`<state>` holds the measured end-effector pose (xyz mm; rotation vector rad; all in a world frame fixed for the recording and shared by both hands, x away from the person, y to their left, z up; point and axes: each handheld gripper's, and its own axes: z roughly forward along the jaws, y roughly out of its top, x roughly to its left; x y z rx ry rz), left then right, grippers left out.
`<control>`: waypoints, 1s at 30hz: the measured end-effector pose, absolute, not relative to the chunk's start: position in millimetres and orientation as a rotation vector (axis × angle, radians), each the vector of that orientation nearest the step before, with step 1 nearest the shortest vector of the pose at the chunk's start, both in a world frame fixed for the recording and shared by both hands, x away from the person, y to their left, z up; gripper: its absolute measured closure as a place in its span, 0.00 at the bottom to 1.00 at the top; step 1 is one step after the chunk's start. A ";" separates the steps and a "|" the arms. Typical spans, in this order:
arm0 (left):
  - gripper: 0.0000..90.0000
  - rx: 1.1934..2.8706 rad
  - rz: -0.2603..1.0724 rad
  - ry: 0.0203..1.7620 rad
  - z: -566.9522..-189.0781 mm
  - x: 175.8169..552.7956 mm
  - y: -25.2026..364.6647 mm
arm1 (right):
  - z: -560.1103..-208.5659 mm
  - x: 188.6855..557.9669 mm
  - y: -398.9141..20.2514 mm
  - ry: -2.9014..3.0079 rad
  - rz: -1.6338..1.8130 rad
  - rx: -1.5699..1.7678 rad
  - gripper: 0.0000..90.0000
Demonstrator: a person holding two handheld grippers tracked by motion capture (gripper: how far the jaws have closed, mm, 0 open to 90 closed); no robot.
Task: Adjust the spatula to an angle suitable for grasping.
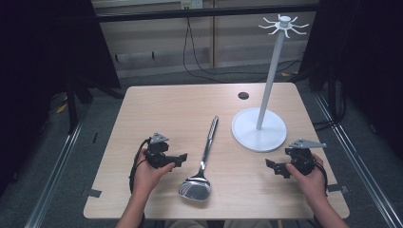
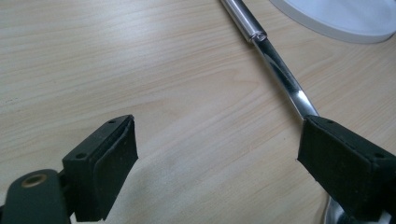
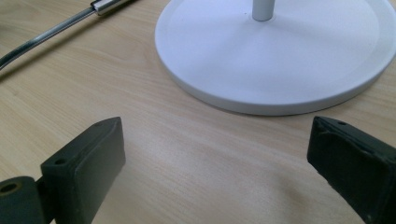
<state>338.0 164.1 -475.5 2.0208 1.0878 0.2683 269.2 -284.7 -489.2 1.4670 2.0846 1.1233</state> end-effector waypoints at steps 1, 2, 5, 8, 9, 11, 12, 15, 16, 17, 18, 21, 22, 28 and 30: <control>0.13 2.034 0.275 1.085 -475.3 337.9 164.4 | -489.2 269.2 -284.7 2.085 1.123 1.467 0.04; 0.13 2.037 0.265 1.086 -475.3 337.7 164.1 | -489.0 269.2 -284.5 2.085 1.122 1.466 0.04; 0.14 2.045 0.251 1.084 -475.2 337.7 161.3 | -488.9 268.8 -283.3 2.092 1.119 1.456 0.04; 0.15 2.054 0.248 1.085 -475.7 338.3 158.5 | -488.7 267.8 -283.0 2.093 1.129 1.452 0.04; 0.15 2.054 0.248 1.085 -475.7 338.3 158.5 | -488.7 267.8 -283.0 2.093 1.129 1.452 0.04; 0.15 2.054 0.240 1.088 -475.4 338.8 155.9 | -488.9 266.0 -283.9 2.095 1.123 1.459 0.04; 0.16 2.062 0.232 1.079 -474.9 339.6 152.9 | -489.1 265.5 -284.5 2.096 1.123 1.456 0.04; 0.16 2.074 0.224 1.067 -474.8 340.5 148.7 | -488.8 263.7 -286.1 2.091 1.122 1.464 0.04; 0.16 2.078 0.221 1.067 -474.8 341.2 145.4 | -489.0 262.9 -287.1 2.091 1.124 1.464 0.04; 0.16 2.089 0.219 1.059 -474.6 342.0 143.4 | -489.2 260.2 -289.0 2.091 1.120 1.467 0.04; 0.16 2.083 0.215 1.058 -475.0 342.3 140.9 | -489.2 259.5 -289.7 2.092 1.120 1.467 0.04; 0.17 2.106 0.208 1.042 -475.4 343.5 133.6 | -488.4 257.2 -292.0 2.088 1.121 1.473 0.04; 0.18 2.111 0.206 1.045 -475.6 343.8 131.3 | -488.1 256.6 -293.0 2.086 1.122 1.473 0.04; 0.20 2.161 0.174 1.021 -480.0 343.8 119.0 | -486.6 254.2 -296.6 2.066 1.124 1.486 0.04; 0.21 2.171 0.171 1.015 -480.5 343.3 116.6 | -486.4 254.1 -296.6 2.065 1.129 1.487 0.04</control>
